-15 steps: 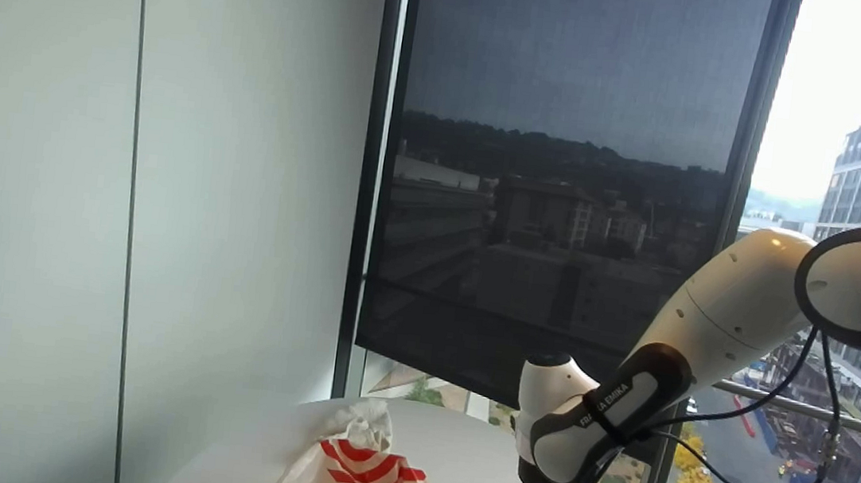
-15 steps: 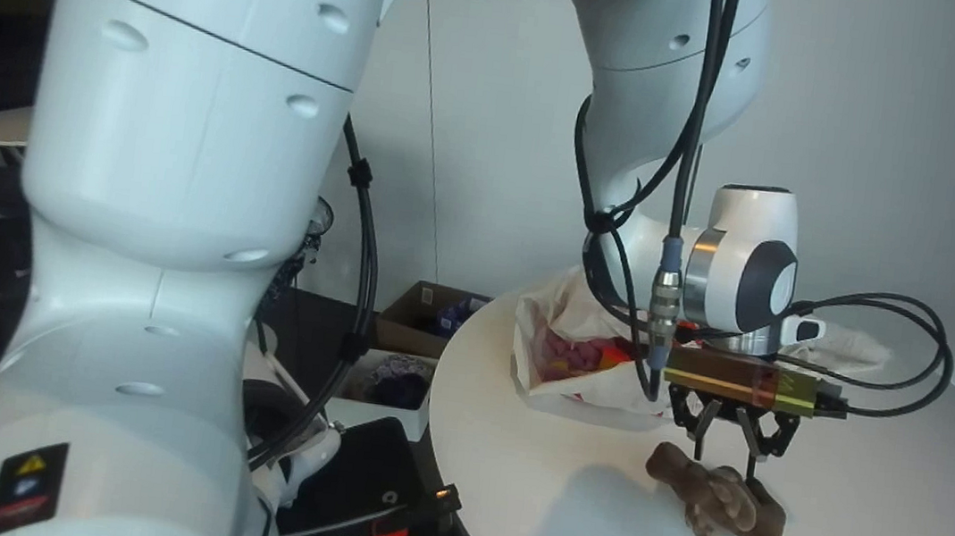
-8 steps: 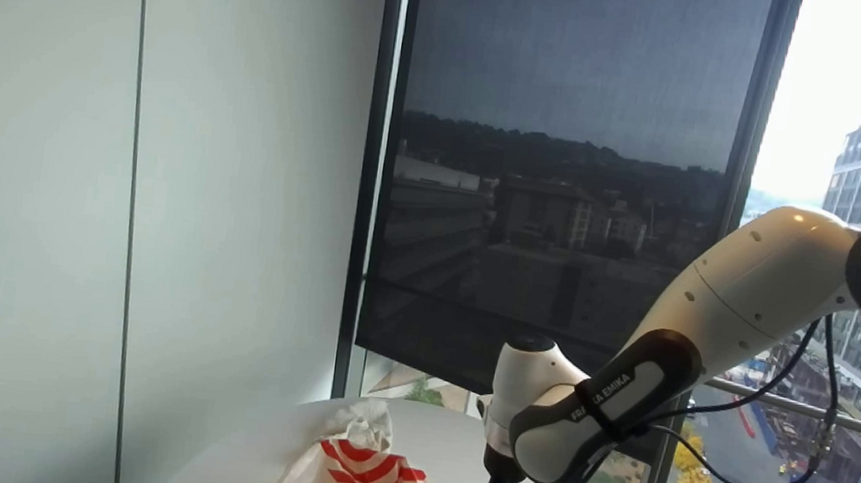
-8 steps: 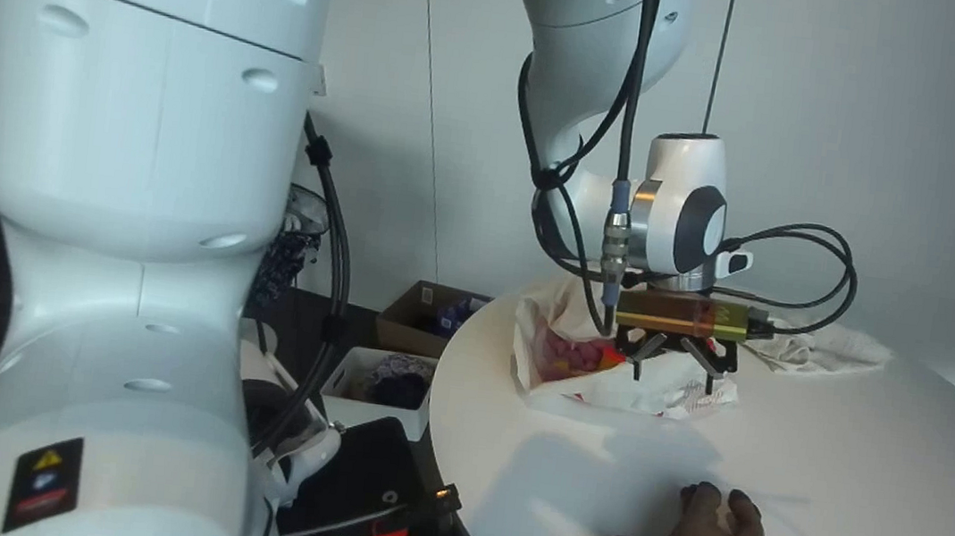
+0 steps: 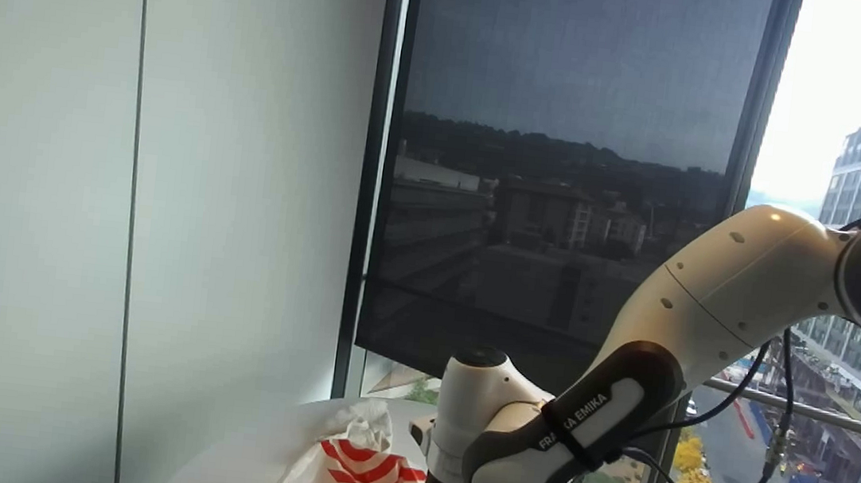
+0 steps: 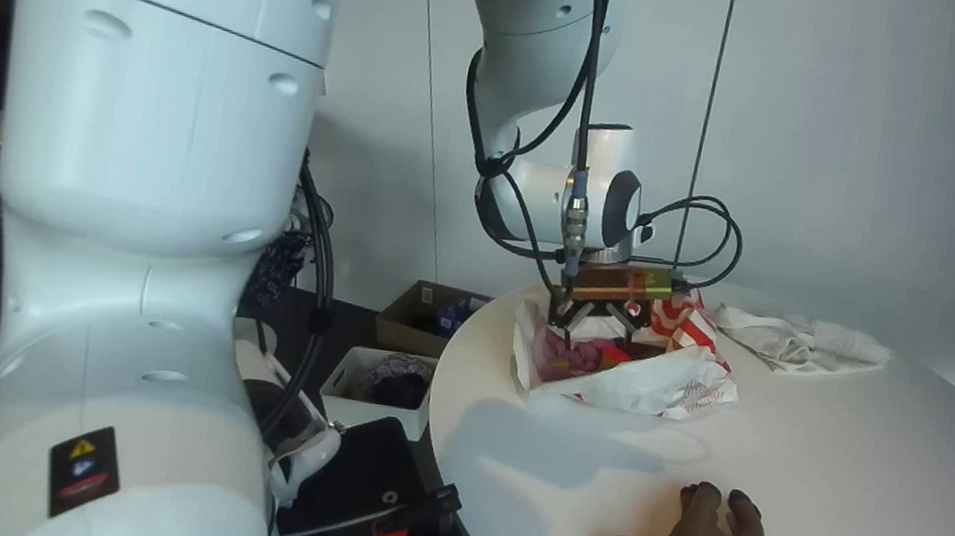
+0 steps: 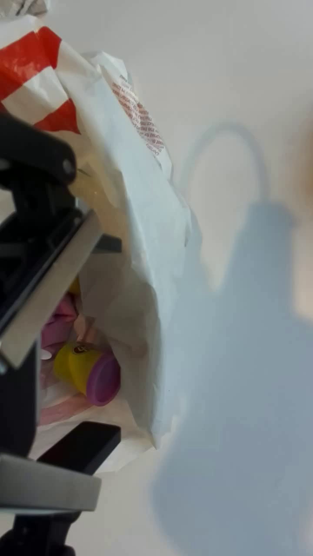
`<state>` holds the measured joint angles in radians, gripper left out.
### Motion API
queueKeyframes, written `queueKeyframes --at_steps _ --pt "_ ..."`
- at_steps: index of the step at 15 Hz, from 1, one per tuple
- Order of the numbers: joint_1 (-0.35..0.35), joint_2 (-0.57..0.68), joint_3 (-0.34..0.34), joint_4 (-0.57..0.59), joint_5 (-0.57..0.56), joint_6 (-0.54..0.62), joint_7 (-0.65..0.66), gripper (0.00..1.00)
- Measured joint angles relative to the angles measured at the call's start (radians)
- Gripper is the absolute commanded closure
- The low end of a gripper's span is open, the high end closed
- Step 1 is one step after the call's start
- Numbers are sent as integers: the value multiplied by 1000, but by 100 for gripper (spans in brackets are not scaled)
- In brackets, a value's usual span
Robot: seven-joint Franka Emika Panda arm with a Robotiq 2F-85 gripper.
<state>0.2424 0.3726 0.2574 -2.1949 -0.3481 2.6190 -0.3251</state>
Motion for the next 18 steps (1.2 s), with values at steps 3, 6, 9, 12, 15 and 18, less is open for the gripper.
queueKeyframes --at_steps 3,6,9,12,15,18 --pt "17 50 7 57 0 -2 -49 0" --pt "17 124 1 131 -1 -3 -105 0" --pt "12 204 -1 204 -1 -3 -165 0" --pt "13 269 1 267 -4 -4 -210 0" --pt "14 319 6 324 -5 -6 -244 0" --pt "15 361 13 371 -5 -6 -277 0"
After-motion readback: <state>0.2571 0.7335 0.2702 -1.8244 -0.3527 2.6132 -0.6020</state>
